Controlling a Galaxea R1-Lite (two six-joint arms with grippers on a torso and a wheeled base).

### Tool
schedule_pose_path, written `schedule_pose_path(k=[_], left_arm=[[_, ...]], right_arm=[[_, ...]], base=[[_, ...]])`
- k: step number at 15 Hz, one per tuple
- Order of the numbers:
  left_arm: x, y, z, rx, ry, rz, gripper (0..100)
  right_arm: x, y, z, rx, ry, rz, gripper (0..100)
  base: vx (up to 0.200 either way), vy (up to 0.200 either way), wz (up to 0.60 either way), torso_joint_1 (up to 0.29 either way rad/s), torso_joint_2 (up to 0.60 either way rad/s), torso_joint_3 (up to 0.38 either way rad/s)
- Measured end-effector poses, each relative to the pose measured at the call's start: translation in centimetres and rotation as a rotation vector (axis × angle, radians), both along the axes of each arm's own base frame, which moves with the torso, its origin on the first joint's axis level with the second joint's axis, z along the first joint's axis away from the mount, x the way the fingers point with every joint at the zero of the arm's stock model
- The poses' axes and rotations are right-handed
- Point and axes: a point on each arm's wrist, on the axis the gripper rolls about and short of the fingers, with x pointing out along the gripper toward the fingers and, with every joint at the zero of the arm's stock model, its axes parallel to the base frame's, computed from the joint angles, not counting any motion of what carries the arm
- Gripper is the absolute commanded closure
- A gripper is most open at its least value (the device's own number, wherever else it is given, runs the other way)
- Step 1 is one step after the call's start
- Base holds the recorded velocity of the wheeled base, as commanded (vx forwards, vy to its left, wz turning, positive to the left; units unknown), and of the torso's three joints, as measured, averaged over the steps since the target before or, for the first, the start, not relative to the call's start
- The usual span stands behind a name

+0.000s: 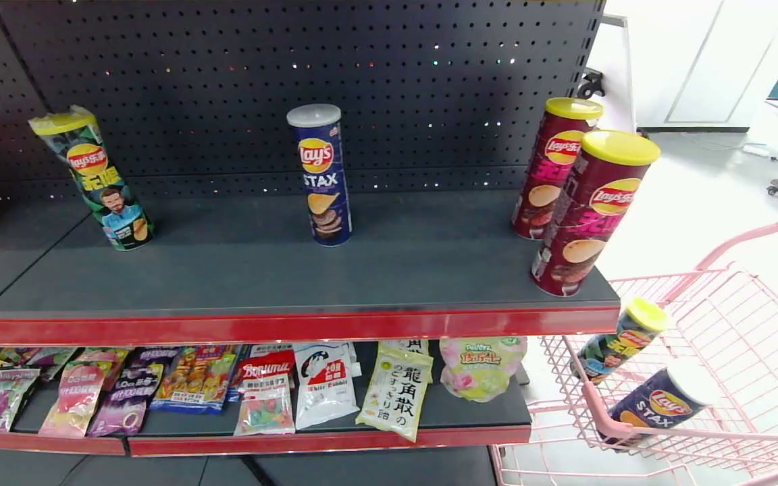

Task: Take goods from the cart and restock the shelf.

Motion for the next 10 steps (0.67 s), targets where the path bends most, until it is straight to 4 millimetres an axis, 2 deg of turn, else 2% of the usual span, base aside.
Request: schedule_pose_path(k=[10], left_arm=[[0.0, 0.0, 0.0, 0.0, 0.0, -0.001, 0]], right_arm=[[0.0, 0.0, 0.0, 0.003, 0.0, -0.001, 0]], base=[[0.0, 0.0, -0.6, 0.003, 0.0, 0.003]])
